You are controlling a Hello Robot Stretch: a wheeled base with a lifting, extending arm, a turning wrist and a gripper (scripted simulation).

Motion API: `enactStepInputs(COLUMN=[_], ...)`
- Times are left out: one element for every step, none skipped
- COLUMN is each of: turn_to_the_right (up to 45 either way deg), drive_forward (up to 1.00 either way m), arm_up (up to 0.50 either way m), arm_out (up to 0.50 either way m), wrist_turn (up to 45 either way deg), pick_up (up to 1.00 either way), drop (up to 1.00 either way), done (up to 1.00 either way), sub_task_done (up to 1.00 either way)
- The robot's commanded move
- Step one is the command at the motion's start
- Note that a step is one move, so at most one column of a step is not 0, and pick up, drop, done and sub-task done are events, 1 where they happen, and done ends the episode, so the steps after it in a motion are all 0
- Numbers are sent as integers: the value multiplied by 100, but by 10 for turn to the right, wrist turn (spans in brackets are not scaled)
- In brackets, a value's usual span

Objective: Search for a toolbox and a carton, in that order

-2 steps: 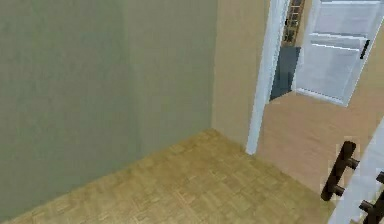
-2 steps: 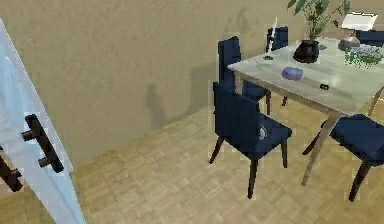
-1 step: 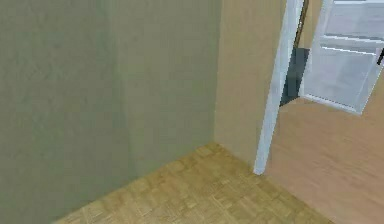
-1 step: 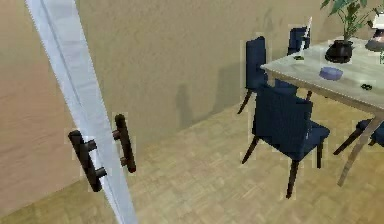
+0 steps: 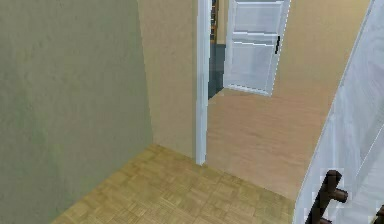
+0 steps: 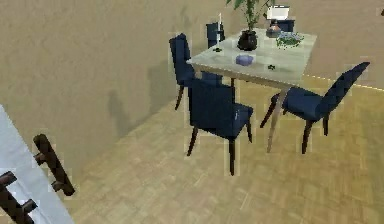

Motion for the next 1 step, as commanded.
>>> enactStepInputs(turn_to_the_right=[0], drive_forward=[50], arm_up=[0], arm_out=[0], wrist_turn=[0], pick_up=[0], drop=[0], done=[0], sub_task_done=[0])
